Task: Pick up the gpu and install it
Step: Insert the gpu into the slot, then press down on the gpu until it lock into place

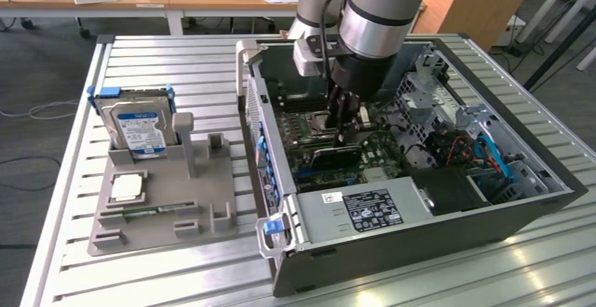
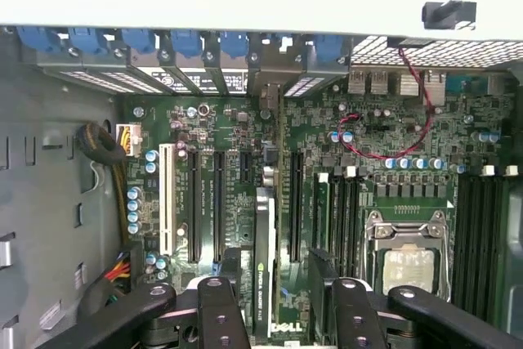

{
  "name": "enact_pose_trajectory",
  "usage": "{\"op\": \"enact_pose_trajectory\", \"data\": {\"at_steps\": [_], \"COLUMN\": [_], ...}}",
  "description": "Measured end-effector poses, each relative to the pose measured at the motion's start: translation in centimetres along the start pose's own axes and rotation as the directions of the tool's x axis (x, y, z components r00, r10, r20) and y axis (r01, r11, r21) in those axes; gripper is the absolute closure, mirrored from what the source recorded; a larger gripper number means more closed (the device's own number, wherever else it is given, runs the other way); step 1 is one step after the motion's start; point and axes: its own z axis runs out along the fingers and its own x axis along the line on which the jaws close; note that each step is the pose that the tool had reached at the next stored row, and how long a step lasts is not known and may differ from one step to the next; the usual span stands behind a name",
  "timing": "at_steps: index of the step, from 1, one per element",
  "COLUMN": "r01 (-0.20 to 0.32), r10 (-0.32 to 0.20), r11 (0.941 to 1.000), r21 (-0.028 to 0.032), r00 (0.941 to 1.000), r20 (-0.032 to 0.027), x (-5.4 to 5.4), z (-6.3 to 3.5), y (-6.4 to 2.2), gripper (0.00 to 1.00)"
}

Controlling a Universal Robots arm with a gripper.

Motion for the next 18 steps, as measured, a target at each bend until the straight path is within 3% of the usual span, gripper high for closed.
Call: {"op": "enact_pose_trajectory", "data": {"at_steps": [18], "r01": [0.0], "r10": [0.0], "r11": [1.0], "r21": [-0.0001], "r00": [1.0], "r20": [-0.0001], "x": [-0.01], "z": [-0.16], "y": [0.0], "gripper": [0.55]}}
